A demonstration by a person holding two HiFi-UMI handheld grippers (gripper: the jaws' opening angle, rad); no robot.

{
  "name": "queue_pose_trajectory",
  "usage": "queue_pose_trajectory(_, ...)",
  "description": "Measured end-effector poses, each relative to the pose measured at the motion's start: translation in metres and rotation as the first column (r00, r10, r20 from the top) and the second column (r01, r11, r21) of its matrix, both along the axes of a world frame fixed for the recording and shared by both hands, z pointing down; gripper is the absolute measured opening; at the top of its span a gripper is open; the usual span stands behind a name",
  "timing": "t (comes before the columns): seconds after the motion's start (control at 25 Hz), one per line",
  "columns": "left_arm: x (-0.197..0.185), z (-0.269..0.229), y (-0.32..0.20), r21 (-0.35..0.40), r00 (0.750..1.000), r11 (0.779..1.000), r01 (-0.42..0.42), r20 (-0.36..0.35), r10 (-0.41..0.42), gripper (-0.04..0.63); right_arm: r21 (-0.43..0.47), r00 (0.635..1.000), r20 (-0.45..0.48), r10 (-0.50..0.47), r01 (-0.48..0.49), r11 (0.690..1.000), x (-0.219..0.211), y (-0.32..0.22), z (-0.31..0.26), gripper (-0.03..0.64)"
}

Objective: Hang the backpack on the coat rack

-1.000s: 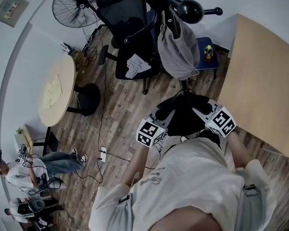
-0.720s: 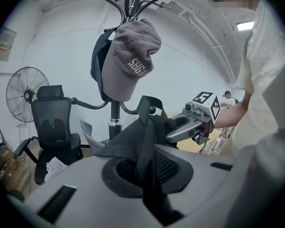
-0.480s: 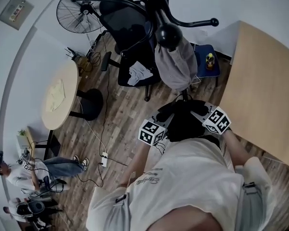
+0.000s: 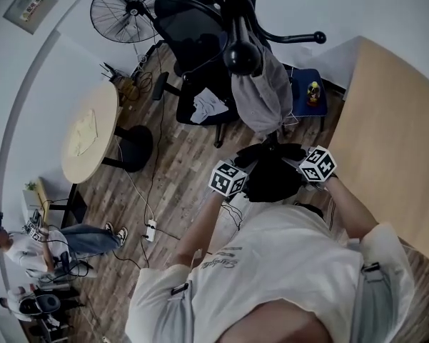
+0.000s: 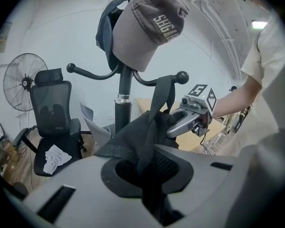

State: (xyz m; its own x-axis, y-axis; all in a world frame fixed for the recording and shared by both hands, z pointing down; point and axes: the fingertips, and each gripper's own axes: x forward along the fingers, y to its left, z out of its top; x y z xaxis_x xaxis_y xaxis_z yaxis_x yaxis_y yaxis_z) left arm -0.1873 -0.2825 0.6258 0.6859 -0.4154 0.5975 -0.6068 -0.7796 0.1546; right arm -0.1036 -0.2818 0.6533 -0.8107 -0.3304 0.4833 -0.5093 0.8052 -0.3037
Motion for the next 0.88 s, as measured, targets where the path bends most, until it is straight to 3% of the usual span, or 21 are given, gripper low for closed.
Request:
queue_pose_trajectory(0.28,0.005,0.008,-0.007,-0.023,0.999,1.000,-0.003,-0.054,0.001,0.043,-0.007,1.000,-0.009,-0.019,0.019,1.000,0.004,-0.011,0.006,0.060)
queue_pose_trajectory(0.48,0.011,0.011,-0.010,-0.011,0.993,0.999,0.045,-0.105,-0.046,0.059,-0.059,0.999,0.036,0.033,-0.031,0.998,0.014,-0.018,0.009,0.141)
queue_pose_trajectory(0.72,0.003,0.014,-0.005,0.033,0.984,0.992,0.122,-0.137,-0.116,0.114,-0.008,0.989,0.022,0.149,-0.149,0.989,0.032,-0.014,0.006,0.177)
queue_pose_trajectory(0.88,-0.011,0.014,0.004,0.005,0.962,0.978,0.206,-0.183,-0.202,0.153,0.083,0.967,0.012,0.255,-0.255,0.963,0.052,-0.003,-0.009,0.164)
